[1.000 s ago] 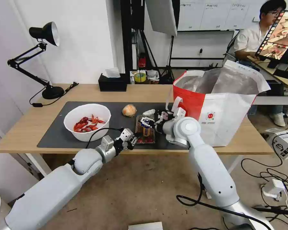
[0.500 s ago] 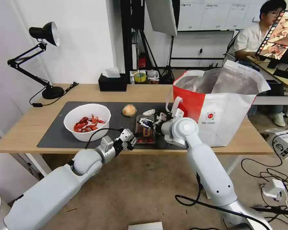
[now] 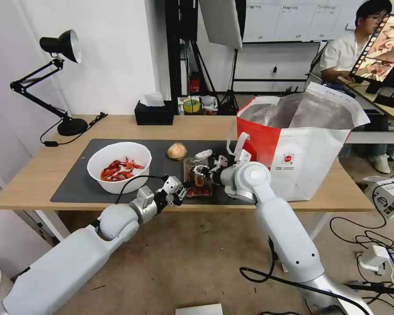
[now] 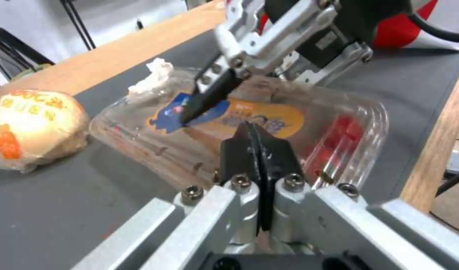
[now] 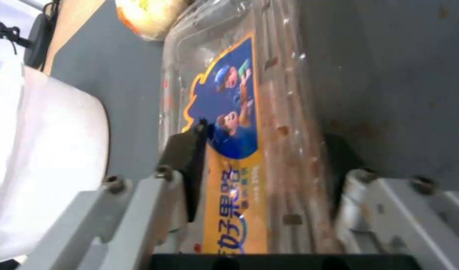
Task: Pick up the trash from the table and place it into the takeout bag.
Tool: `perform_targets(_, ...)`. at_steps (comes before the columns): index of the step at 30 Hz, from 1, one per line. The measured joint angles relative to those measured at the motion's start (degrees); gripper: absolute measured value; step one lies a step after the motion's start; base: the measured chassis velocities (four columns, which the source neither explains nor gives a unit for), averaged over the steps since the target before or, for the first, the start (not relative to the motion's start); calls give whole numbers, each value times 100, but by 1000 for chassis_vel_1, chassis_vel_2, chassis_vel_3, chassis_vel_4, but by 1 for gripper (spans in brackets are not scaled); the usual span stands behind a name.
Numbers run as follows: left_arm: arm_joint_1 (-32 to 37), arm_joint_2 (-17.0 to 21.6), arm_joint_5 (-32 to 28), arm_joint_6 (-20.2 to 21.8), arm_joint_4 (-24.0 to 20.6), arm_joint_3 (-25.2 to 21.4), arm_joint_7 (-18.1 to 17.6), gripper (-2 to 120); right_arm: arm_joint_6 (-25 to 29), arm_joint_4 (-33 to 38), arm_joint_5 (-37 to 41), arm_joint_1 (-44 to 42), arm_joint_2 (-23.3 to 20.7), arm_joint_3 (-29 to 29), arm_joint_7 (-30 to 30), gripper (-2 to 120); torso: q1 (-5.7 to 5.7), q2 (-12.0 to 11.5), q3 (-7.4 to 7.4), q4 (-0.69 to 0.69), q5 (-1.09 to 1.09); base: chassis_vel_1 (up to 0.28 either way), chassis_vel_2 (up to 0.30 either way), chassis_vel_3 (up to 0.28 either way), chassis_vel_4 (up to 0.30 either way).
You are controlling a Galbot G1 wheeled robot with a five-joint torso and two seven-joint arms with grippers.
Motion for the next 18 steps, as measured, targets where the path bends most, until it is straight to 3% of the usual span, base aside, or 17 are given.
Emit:
perform_targets(11, 143, 21, -1, -51, -34, -131, 0, 0, 3, 6, 2, -23, -60, 21, -11, 2, 0, 0, -1, 0, 0, 0, 0, 0, 0)
perform_targets(18, 309, 93, -8, -89, -121, -320, 0, 0, 4, -10, -8, -45, 2, 40, -11, 0, 0, 0, -1, -1, 0, 0, 0, 0, 0)
